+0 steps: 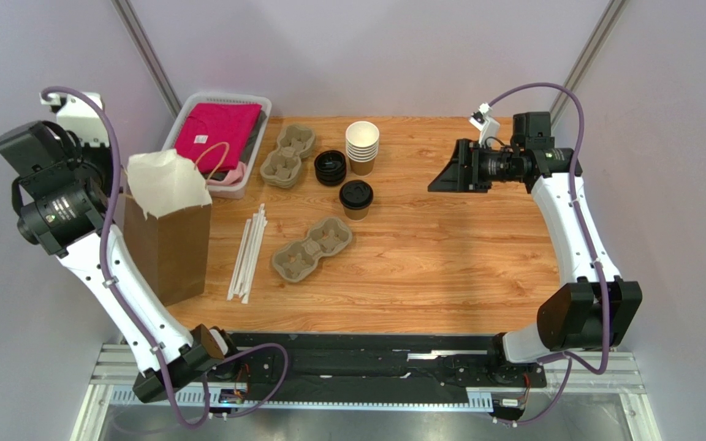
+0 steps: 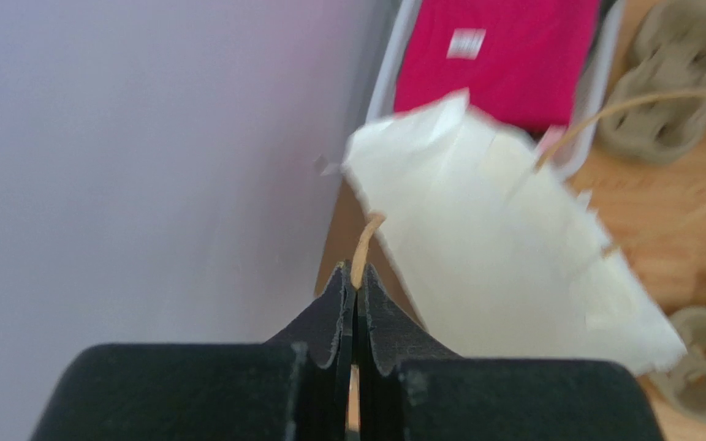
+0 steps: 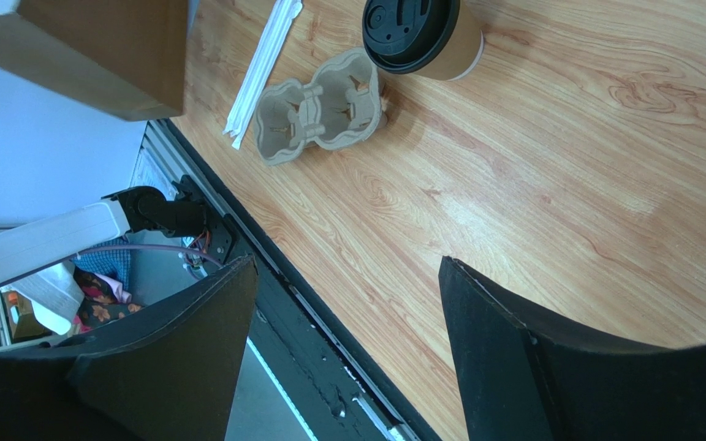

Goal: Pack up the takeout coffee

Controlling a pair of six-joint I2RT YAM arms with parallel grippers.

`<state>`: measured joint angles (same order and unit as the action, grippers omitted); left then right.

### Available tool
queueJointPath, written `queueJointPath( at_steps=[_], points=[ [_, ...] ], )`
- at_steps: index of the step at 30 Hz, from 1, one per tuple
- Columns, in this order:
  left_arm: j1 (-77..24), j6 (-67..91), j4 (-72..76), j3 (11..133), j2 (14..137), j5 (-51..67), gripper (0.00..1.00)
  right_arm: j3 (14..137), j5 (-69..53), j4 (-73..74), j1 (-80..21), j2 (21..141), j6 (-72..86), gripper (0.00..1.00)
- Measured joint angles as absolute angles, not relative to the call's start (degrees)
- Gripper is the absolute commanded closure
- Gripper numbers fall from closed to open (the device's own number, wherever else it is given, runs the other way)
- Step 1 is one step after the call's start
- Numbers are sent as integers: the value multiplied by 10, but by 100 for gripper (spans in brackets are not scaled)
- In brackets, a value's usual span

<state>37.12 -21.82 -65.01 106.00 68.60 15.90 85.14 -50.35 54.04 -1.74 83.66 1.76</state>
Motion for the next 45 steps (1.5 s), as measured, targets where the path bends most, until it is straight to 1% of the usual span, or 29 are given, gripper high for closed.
queueJointPath(
  at_steps=[5,9,11,14,17,23,29,35,39,45],
  points=[
    [293,-180,-631,1215,701,231,100,868,-502,543,-12,837,25,23],
    [204,-126,-610,1301,725,272,100,887,-504,542,9,836,32,23],
    [166,-84,-585,1317,731,302,100,888,-503,542,20,836,35,23],
    [126,-8,-531,1291,729,343,100,888,-501,542,31,835,40,23],
    [67,54,-483,1265,731,361,100,888,-499,547,41,830,43,23],
    [-56,159,-373,1256,778,385,100,888,-494,565,76,796,49,23],
    [-183,221,-296,1267,849,375,100,888,-491,573,130,768,65,24],
    [-305,251,-221,1204,902,332,100,892,-492,588,202,760,77,25],
    [-345,293,-168,1163,945,319,100,895,-496,607,236,757,77,25],
    [-369,409,-74,1126,1029,318,100,884,-503,611,262,735,82,25]
  ],
)
